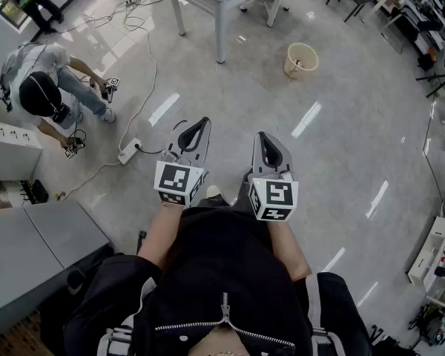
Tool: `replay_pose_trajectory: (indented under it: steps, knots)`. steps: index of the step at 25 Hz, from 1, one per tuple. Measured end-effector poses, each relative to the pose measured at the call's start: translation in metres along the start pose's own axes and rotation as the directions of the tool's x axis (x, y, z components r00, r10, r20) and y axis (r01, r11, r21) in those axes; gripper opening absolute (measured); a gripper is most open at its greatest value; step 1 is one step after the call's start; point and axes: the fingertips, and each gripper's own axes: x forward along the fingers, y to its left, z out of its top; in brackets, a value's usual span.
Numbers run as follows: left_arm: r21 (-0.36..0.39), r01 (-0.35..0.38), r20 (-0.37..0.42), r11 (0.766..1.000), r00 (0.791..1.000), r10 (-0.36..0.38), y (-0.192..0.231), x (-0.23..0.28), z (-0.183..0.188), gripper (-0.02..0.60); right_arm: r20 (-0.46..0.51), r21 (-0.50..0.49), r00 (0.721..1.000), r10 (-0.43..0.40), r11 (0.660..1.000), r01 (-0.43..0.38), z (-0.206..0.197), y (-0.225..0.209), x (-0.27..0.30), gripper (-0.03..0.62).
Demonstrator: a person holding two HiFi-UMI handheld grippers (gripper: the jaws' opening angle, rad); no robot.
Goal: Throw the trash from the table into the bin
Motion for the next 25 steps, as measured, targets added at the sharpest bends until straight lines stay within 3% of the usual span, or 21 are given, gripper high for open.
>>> replay_pose_trajectory:
  steps: [15,25]
  knots:
    - [-0.029,0.015,-0.05,0.999,0.999,-0.016,0.025,0.034,-0.014,0.006,-0.021,0.034,1.0,0.015,0.999,-0.015,0.004,0.003,0.043,0.009]
    - [-0.032,0.009,-0.09,0.999,0.996,-0.012,0.046,0.09,-0.015,0.006,-0.052,0.073,0.997,0.062,0.996,-0.058,0.008,-0.019,0.098,0.009]
